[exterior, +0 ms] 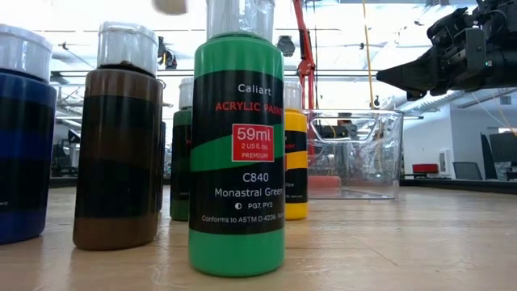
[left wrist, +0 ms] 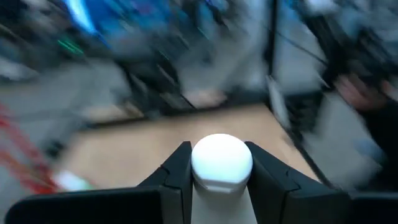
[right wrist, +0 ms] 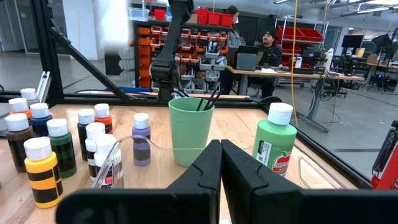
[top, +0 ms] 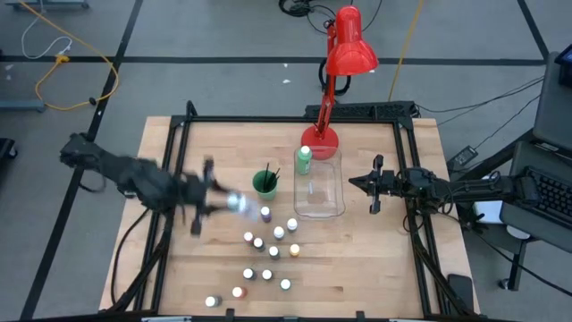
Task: Pick & Place Paint Supplies
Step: Put the large white paint bottle into the transparent bin
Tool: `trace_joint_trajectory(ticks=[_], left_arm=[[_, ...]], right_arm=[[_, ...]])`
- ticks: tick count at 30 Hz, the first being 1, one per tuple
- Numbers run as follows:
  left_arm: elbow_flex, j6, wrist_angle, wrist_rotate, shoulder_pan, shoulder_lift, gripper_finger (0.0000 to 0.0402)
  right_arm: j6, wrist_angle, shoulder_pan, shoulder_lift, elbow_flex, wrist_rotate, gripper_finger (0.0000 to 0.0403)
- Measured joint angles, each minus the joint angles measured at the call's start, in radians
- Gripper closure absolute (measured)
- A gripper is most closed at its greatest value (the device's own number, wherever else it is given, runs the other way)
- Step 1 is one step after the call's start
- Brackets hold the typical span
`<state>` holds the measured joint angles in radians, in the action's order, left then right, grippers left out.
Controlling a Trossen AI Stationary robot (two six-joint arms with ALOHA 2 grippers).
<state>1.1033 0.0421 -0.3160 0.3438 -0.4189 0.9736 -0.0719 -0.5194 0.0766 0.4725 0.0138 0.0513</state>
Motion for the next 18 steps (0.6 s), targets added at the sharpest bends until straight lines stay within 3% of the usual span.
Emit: trace_joint_trajectory(ticks=[5,7,11,18], left_arm=[[0.206,0.123,-0.031,0.008,0.257,0.064,0.0301],[0.247,0.108,-0.028,-0.074,0.373,0.116,0.0301],[0.264,0.049,0.014,-0.338,0.546,0.257,0.0301],[0.274,0.019,0.294,-0.543,0.633,0.524,0.0301]], right_arm=[[0.000,-0.001,0.000,0.000,0.000,0.000,0.0399],[-0.004,-0.001,0.000,0.000,0.000,0.000,0.0399],[-0.023,-0.001,0.000,0.000,0.000,0.000,0.0399],[-0.023,0.000,0.000,0.000,0.000,0.000,0.0399]])
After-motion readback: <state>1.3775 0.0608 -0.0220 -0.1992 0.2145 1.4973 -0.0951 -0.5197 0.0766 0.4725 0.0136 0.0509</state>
